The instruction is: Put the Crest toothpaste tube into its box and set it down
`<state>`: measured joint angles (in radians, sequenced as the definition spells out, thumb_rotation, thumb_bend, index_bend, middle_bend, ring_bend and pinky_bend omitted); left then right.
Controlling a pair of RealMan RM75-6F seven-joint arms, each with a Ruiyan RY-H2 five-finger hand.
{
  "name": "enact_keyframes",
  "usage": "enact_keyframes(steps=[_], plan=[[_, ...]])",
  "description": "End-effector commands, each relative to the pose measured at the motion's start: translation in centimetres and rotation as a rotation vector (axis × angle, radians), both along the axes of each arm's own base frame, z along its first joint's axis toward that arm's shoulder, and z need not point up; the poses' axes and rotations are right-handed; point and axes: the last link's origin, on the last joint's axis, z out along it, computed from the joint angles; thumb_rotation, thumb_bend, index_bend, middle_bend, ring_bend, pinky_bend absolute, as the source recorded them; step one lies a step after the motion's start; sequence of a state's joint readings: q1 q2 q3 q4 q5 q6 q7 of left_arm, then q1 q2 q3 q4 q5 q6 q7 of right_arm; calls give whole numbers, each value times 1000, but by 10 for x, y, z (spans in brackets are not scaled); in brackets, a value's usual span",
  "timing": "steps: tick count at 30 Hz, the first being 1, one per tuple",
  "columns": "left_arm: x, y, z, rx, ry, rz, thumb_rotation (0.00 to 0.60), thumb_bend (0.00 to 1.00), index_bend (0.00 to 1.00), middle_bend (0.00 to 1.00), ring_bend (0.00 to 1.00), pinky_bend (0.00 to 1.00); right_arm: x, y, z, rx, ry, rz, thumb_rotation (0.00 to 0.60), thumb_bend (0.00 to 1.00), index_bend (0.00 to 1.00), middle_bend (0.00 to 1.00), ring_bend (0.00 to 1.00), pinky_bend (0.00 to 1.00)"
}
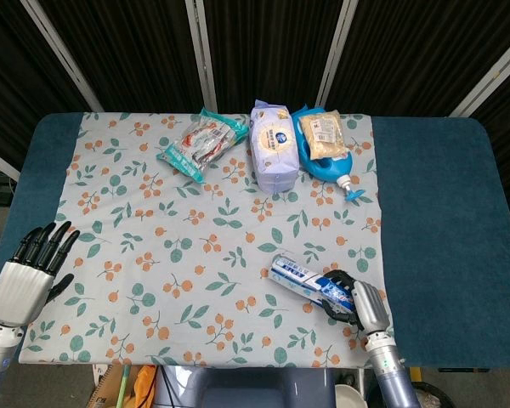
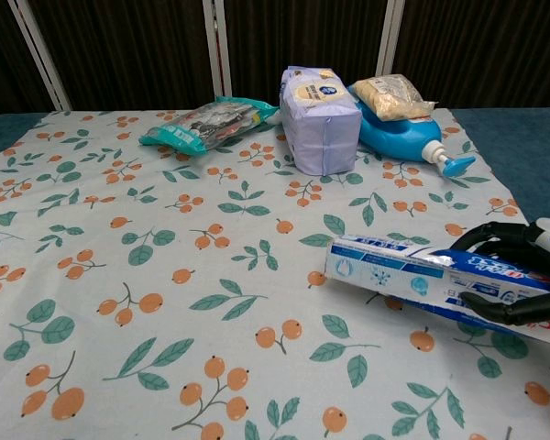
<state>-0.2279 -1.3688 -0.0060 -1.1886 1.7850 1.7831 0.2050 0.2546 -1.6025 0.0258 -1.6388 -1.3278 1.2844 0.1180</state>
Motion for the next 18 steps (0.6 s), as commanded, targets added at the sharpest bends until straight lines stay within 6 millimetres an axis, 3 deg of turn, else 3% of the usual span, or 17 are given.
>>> enact_keyframes(steps=[1,4,9,14,18], plan=[[0,0,0,-1,0,1,600,0,78,73,126,209,1,4,-4,36,54,33,600,388,138,371,186,226],[0,0,0,0,-2,0,600,0,78,73,126,209,3,7,-5,65,93,52,600,388,17,222,53,88],[0,0,1,0,-11,5,600,0,78,69,126,209,7,11,-1,143,206,81,600,386,0,14,0,0],[0,-1,1,-11,-51,31,600,0,75,67,126,209,13,7,25,142,286,83,600,385,0,0,0,0],[-1,-3,3,-26,-100,61,600,0,73,64,125,187,10,3,60,70,367,87,600,386,0,0,0,0]])
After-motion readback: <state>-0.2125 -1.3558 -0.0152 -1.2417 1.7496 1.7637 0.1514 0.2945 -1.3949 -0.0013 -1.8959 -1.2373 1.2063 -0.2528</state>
